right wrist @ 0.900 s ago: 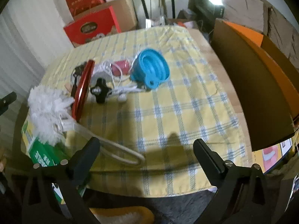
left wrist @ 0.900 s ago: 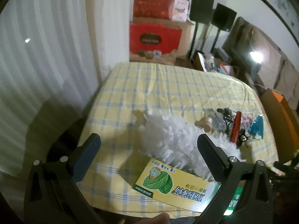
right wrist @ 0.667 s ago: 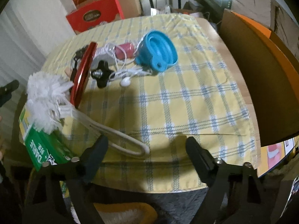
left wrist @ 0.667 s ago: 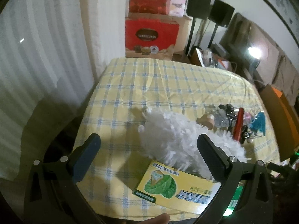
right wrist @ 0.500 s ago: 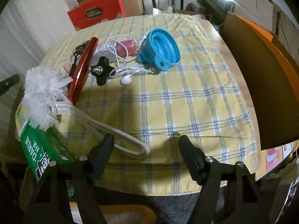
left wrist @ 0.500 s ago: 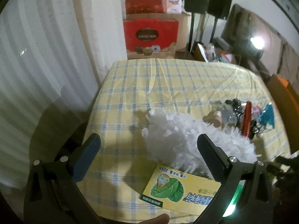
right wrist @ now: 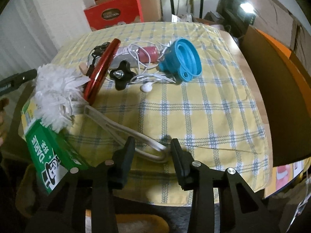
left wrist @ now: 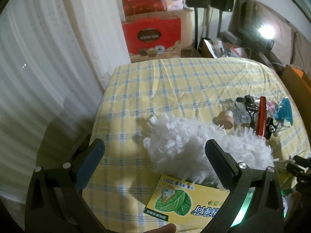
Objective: Organize objects
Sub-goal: 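Move the left gripper onto the white feather duster head, then close the left gripper on the feather duster head, then lift the duster head with the left gripper while the right gripper approaches the white handle, then grasp the end of the white duster handle with the right gripper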
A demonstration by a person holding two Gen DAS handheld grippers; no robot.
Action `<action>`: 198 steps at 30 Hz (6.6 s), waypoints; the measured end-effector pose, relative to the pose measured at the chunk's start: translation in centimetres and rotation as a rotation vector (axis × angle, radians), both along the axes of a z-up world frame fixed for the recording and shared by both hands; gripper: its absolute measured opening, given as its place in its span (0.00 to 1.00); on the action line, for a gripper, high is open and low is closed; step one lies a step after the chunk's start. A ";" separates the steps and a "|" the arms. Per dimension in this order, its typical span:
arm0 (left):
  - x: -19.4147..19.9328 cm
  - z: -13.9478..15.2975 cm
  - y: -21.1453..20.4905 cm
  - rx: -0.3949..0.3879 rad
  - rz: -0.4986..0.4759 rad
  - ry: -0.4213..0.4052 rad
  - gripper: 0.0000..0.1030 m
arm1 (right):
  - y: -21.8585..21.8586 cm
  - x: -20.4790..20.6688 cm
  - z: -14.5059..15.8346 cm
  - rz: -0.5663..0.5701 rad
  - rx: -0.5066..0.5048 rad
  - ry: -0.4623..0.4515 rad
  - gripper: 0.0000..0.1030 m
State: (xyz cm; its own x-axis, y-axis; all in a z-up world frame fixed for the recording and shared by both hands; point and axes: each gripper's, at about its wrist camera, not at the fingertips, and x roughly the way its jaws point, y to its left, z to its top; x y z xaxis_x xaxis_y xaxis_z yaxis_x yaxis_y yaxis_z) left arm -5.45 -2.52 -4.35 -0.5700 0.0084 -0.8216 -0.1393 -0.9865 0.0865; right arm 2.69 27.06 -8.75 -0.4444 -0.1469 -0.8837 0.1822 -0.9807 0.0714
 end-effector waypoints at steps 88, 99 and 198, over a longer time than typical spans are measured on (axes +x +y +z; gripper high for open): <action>0.1 -3.1 3.5 0.124 -0.153 -0.089 0.07 | 1.2 -0.4 0.6 0.013 -0.086 0.089 0.09; 0.3 -2.9 3.3 0.121 -0.147 -0.086 0.07 | 2.1 0.5 1.0 0.030 -0.077 0.130 0.12; 4.4 5.2 3.1 0.188 -0.125 0.095 0.00 | 2.6 1.9 7.9 0.053 -0.059 0.443 0.03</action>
State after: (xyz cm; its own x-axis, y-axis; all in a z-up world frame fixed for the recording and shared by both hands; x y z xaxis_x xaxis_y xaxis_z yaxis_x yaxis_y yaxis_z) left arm -1.03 0.62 0.80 -0.6298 0.2310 -0.7416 -0.2611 -0.9622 -0.0780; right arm 4.55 29.62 -0.81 -0.7684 -0.2241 -0.5994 0.2576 -0.9658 0.0309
